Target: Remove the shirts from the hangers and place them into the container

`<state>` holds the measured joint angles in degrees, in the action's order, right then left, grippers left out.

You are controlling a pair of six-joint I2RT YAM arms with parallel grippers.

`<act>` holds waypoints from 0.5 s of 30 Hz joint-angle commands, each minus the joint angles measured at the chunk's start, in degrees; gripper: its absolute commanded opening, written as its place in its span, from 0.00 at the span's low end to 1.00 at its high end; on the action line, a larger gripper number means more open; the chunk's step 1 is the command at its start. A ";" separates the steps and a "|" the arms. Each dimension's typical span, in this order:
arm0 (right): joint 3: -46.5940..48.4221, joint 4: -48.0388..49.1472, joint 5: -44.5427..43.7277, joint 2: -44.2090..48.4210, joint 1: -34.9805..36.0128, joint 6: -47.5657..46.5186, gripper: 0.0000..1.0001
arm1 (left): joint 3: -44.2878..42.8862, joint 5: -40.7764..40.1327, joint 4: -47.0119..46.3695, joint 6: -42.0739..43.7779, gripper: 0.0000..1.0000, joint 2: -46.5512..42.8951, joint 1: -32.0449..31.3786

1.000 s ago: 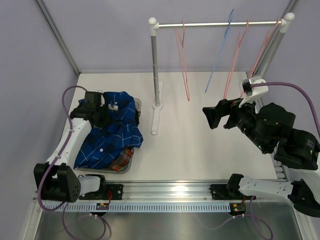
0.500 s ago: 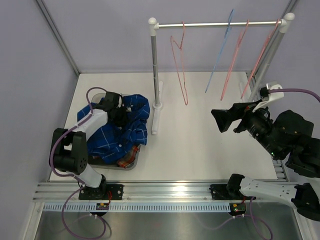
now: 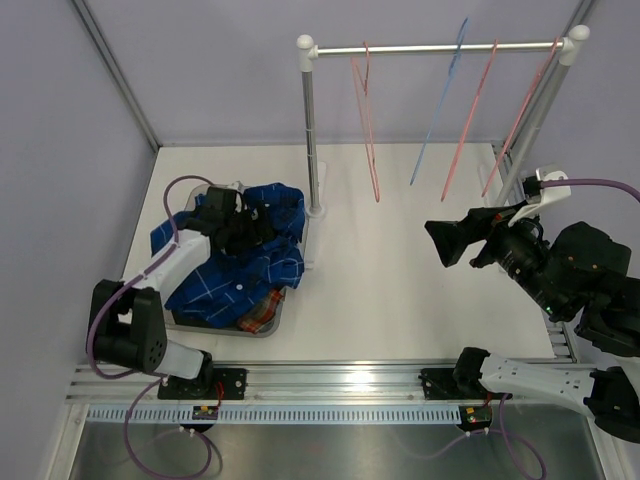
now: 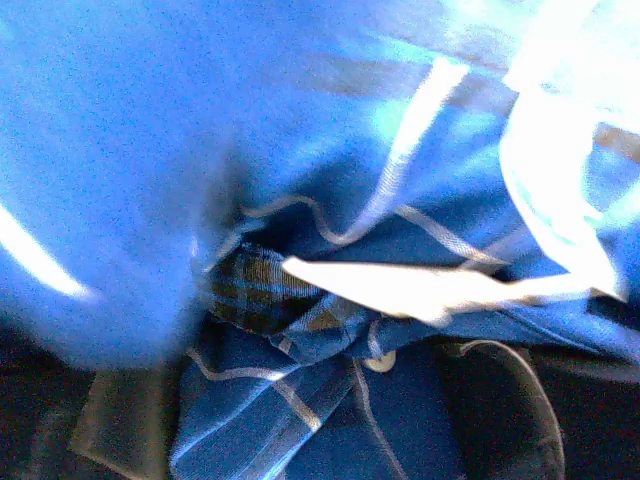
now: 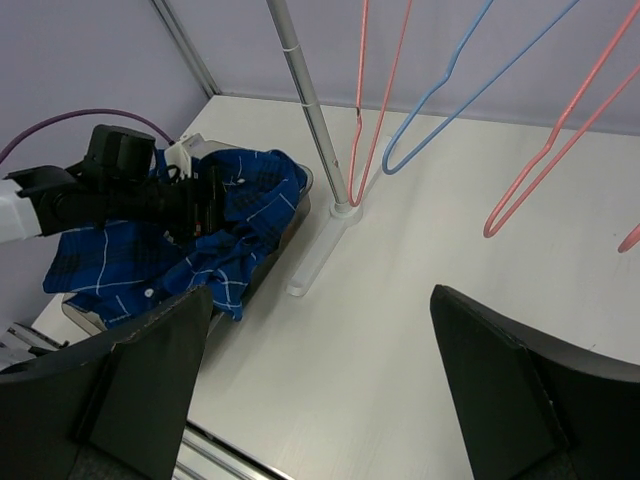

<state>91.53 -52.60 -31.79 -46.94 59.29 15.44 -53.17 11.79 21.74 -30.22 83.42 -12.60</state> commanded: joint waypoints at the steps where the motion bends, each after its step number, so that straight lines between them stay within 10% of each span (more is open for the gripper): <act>1: 0.06 0.39 0.15 -0.52 0.39 0.55 0.99 | 0.62 -11.15 14.63 0.68 0.99 -4.04 1.09; 15: -1.09 2.85 0.85 -2.45 0.39 0.47 1.00 | -18.81 -20.41 30.29 0.16 0.99 -20.40 0.21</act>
<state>90.70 -52.10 -31.79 -48.53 59.29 15.68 -69.14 -6.70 47.57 -30.06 64.69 -12.03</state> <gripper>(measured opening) 0.993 0.984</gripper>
